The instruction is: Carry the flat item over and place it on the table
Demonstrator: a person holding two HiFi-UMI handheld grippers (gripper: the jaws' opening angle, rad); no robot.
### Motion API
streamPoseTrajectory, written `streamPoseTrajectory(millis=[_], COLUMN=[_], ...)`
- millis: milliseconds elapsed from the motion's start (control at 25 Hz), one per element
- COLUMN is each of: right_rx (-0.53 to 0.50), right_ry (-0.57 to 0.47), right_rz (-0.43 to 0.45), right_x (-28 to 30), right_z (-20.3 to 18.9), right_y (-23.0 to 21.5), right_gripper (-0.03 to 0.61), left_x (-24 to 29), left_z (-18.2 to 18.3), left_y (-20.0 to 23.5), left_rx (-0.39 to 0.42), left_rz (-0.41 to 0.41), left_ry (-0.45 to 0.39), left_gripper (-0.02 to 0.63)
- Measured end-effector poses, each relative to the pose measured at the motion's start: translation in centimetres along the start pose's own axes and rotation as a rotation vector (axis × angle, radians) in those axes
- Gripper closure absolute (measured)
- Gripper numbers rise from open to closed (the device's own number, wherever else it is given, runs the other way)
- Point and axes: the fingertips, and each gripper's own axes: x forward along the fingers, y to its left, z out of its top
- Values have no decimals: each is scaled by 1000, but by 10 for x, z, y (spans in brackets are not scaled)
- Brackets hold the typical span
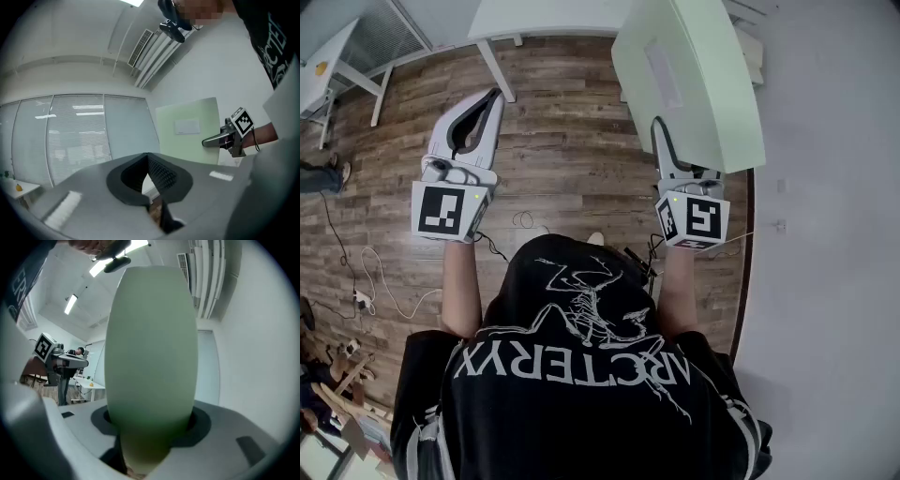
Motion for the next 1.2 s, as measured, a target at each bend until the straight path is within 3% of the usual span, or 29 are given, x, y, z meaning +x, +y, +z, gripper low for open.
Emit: streamPoseTrajectory(millis=[760,1200], right_rx=[35,65], right_ry=[-7,-21], right_rz=[0,32], right_x=[4,7], right_z=[-6,-11], right_y=[-16,-56], right_gripper=[313,313], left_x=[17,43], left_z=[-5,2], left_y=[-2,-27], left_rx=[19,2], left_rz=[14,43], left_ry=[6,32], left_gripper=[615,615])
